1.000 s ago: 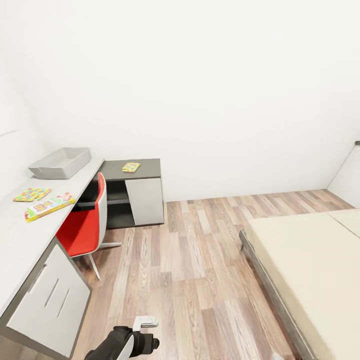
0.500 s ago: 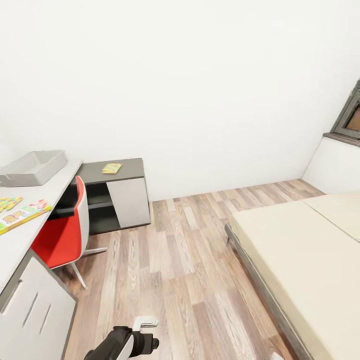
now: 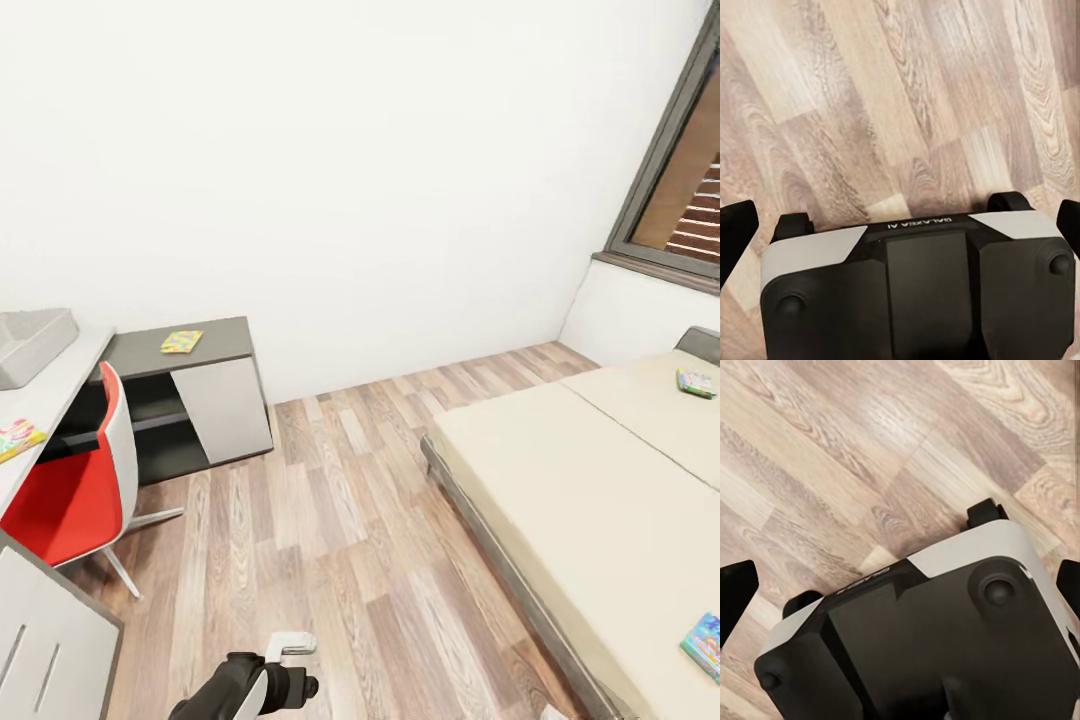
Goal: Put all the toys in the child's room - the three board games (two on the bed and one on the table), the two jigsaw puzzles on the table, and the tennis ball on the table - inside the toy box on the table in the child's room.
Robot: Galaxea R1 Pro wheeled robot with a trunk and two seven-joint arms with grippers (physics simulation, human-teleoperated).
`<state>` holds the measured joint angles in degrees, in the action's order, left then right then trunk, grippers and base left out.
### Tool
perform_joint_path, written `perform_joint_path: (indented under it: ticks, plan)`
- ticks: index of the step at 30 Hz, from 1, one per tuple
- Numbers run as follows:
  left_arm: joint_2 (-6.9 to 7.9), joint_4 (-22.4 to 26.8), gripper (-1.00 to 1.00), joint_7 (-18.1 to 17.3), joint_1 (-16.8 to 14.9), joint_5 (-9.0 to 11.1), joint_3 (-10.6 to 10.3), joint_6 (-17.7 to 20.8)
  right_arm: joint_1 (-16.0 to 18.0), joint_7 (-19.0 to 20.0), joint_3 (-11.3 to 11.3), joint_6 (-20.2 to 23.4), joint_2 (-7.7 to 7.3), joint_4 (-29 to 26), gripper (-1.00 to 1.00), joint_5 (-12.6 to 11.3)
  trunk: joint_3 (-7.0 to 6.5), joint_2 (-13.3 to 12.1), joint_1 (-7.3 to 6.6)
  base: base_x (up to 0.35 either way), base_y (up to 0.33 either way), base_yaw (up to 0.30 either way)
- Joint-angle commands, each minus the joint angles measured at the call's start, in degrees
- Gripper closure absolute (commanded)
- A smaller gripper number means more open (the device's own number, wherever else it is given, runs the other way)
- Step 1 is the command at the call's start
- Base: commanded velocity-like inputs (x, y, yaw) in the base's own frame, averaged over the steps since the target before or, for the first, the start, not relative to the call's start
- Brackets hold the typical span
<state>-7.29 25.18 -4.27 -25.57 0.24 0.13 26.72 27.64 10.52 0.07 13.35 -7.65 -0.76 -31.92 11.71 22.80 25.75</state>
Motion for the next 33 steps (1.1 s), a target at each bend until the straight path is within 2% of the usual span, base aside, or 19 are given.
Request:
perform_joint_path:
  ticks: [1,33]
  plan:
    - [0.02,0.13,-1.00,-0.12,-0.01,0.02,0.02,0.35,0.04,0.11,0.02,0.27,-0.01,-0.03,-1.00,-0.16,0.16,0.11,0.03,0.000,0.002,-0.246]
    - [0.17,0.13,-1.00,-0.12,-0.01,-0.01,0.06,0.35,-0.03,0.11,0.02,0.27,-0.10,-0.03,-1.00,-0.16,1.64,0.11,0.03,0.000,0.029,-0.251]
